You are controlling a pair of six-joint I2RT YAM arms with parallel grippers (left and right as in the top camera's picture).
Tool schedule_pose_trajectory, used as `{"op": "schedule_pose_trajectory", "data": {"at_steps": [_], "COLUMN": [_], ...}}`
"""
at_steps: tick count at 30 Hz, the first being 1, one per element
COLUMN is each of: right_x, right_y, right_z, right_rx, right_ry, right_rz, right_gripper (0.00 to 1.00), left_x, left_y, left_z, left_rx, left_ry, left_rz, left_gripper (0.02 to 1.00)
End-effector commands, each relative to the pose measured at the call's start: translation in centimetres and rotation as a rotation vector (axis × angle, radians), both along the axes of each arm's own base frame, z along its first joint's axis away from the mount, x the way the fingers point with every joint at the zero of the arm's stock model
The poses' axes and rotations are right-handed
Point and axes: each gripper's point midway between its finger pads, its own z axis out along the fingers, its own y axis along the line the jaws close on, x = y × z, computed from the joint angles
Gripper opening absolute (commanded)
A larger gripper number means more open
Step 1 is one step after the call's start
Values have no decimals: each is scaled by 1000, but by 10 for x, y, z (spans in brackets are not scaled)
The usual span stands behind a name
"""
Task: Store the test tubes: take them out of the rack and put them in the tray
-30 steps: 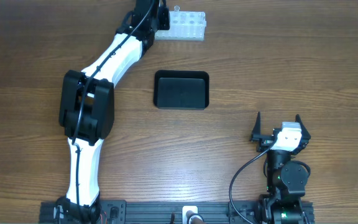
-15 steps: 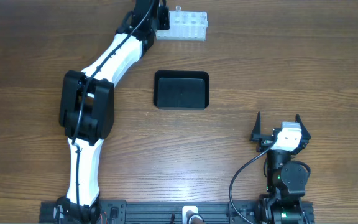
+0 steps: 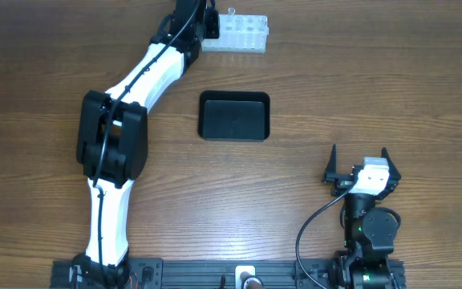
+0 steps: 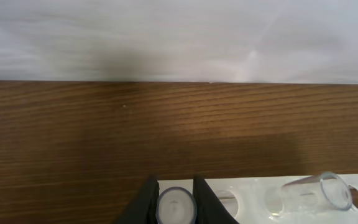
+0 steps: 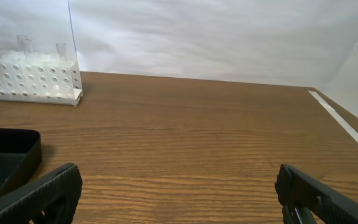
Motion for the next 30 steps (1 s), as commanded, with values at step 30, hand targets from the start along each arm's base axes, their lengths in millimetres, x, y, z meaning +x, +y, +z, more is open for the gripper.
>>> {"op": "schedule_pose_trajectory", "data": {"at_steps": [30], "right_x": [-1], "right_y": [-4], "right_z": [-1], "right_rx": [2], "right_ry": [-3], "right_rz": [-18], "right_gripper": [993], "left_x": [-175], "left_y": [-20], "left_z": [22], "left_rx": [-27], "left_ry": [577], "left_rz": [104], "left_gripper": [42]}}
